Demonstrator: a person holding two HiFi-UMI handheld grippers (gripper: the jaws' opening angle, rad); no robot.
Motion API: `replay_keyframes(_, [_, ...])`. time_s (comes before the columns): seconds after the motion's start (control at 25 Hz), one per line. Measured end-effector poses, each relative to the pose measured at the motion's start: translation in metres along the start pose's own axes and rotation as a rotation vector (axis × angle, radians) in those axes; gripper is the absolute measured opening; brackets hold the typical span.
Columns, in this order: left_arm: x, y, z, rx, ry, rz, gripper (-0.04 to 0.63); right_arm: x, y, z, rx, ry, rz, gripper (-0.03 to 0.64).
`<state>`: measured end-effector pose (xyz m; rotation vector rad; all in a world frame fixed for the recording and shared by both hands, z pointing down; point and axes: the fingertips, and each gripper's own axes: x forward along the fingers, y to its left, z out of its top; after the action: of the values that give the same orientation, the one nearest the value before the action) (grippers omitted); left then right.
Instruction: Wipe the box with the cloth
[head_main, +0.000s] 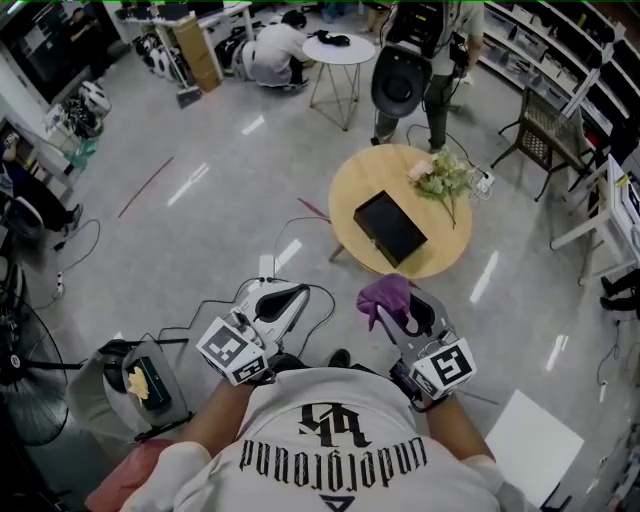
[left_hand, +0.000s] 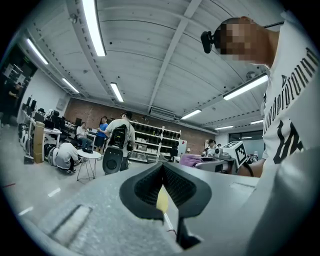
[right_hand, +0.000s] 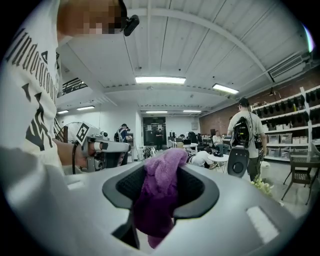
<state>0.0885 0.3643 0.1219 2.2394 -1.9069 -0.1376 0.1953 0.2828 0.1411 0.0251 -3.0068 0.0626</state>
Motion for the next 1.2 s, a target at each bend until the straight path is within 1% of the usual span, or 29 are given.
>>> replay_keyframes(0.24, [0.026, 0.013, 0.004, 0.005, 0.001, -0.013, 0.003, 0.005, -0.025, -0.003, 0.012, -0.005, -0.023, 0.176])
replay_keyframes(0.44, [0.052, 0.03, 0.005, 0.003, 0.01, -0.054, 0.002, 0.014, -0.045, -0.004, 0.019, -0.003, -0.058, 0.176])
replay_keyframes(0.64, [0.081, 0.053, 0.007, 0.005, 0.018, -0.127, 0.003, 0.029, -0.069, -0.003, 0.025, 0.002, -0.119, 0.176])
replay_keyframes(0.76, [0.101, 0.075, 0.01, -0.004, 0.029, -0.181, 0.003, 0.043, -0.084, -0.001, 0.04, 0.005, -0.175, 0.176])
replay_keyframes(0.88, [0.12, 0.1, 0.018, 0.004, 0.043, -0.248, 0.003, 0.063, -0.099, 0.004, 0.049, 0.011, -0.232, 0.176])
replay_keyframes(1.0, [0.136, 0.127, 0.03, -0.001, 0.056, -0.29, 0.003, 0.089, -0.112, 0.01, 0.061, 0.015, -0.279, 0.176])
replay_keyframes(1.2, [0.155, 0.172, 0.039, 0.009, 0.064, -0.396, 0.003, 0.128, -0.124, 0.014, 0.081, 0.01, -0.377, 0.176])
